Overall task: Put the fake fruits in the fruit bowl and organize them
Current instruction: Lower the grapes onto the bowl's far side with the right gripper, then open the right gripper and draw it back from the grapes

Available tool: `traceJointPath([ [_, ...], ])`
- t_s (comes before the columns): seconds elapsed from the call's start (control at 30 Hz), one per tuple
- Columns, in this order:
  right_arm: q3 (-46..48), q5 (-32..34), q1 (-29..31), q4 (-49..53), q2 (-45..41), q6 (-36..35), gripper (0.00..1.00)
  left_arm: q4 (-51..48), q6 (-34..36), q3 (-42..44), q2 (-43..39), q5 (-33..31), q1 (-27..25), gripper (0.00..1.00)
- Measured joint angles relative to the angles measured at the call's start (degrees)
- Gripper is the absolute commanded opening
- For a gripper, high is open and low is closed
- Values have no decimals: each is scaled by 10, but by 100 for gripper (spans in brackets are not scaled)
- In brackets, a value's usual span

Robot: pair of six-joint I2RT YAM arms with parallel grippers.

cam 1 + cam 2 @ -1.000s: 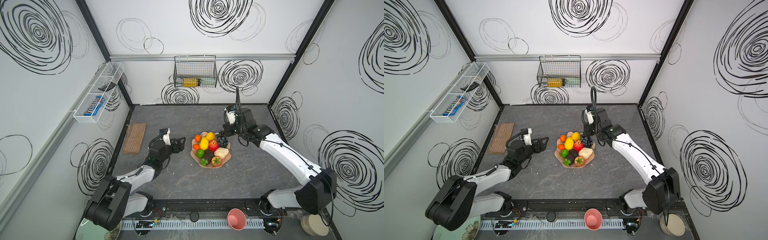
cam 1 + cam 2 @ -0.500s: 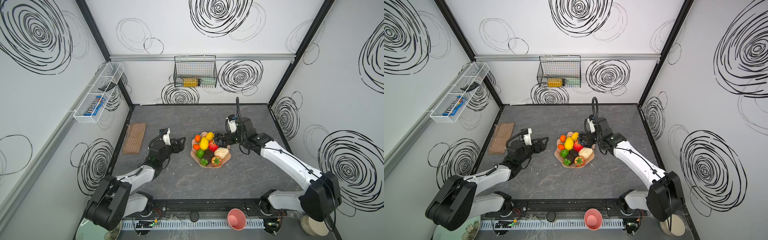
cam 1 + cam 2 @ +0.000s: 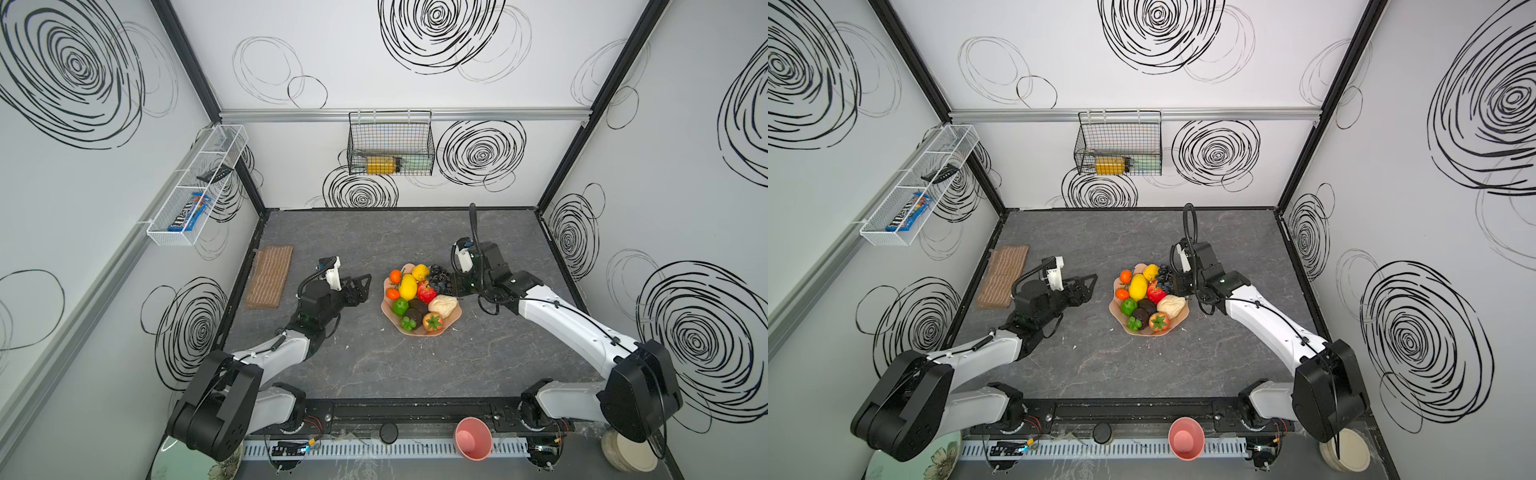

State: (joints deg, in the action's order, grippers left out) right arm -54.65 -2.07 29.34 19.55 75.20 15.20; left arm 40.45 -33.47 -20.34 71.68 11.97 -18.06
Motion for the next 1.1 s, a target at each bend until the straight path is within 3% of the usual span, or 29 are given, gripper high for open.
traceJointPath([
  [0.2,-39,-2,0,-25,41,0,1,0,0,0,0,0,0,86],
  [0.47,-81,2,0,-17,69,1,30,0,0,0,1,0,0,86],
  [0.73,-47,13,-4,-7,17,11,45,0,0,0,3,0,0,86],
  [0.9,-1,12,-21,-12,-49,23,46,0,0,0,3,0,0,86],
  [1.1,69,-42,-88,-45,-77,51,37,0,0,0,3,1,0,86],
])
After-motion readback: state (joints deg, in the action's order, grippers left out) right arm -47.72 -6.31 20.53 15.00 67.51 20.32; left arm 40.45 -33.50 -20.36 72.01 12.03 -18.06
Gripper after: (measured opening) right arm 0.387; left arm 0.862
